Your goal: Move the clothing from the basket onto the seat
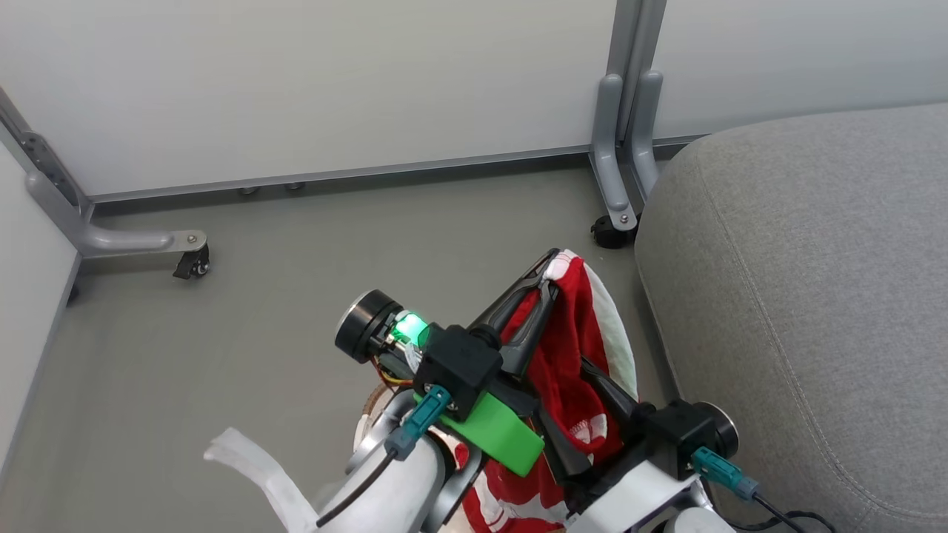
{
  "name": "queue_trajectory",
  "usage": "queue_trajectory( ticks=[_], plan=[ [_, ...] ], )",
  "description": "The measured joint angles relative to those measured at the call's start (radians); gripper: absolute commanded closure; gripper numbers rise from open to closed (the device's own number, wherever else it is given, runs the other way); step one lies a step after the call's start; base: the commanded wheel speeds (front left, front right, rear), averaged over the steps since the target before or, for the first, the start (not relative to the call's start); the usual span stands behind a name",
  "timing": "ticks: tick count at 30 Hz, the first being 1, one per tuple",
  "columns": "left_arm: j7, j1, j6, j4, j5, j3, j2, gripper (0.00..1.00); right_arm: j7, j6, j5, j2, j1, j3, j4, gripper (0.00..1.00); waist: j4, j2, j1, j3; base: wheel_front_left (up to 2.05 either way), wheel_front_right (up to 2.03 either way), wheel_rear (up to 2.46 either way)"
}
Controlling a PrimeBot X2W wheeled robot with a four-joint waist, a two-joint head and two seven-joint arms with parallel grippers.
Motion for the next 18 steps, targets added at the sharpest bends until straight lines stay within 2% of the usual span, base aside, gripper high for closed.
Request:
queue_trajectory(
  ticks=[4, 5, 6, 7, 18],
  plan=[
    [0.044, -0.019, 0.011, -0.024, -0.009, -0.029, -0.002, 1.0, 0.0, 0.0, 0.004, 0.0, -0.004, -0.002, 0.03, 0.0, 0.003, 0.0, 0.0, 0.008, 0.0, 0.0, 0.0],
    [0.052, -0.023, 0.013, -0.029, -0.008, -0.035, -0.002, 1.0, 0.0, 0.0, 0.004, 0.0, -0.004, -0.001, 0.039, 0.22, 0.003, 0.0, 0.0, 0.01, 0.0, 0.0, 0.0],
    [0.059, -0.026, 0.017, -0.034, -0.006, -0.038, -0.002, 1.0, 0.0, 0.0, 0.005, 0.0, -0.005, -0.001, 0.041, 0.68, 0.003, 0.0, 0.0, 0.012, 0.0, 0.0, 0.0],
    [0.063, -0.028, 0.018, -0.04, -0.002, -0.041, -0.002, 1.0, 0.0, 0.0, 0.008, 0.0, -0.006, -0.003, 0.047, 1.0, 0.003, 0.0, 0.0, 0.015, 0.0, 0.0, 0.0],
    [0.104, -0.006, 0.019, -0.053, -0.016, -0.035, 0.06, 1.0, 0.0, 0.0, 0.006, 0.0, 0.001, -0.076, 0.041, 1.0, -0.003, 0.0, 0.0, 0.04, 0.0, 0.0, 0.0]
  ],
)
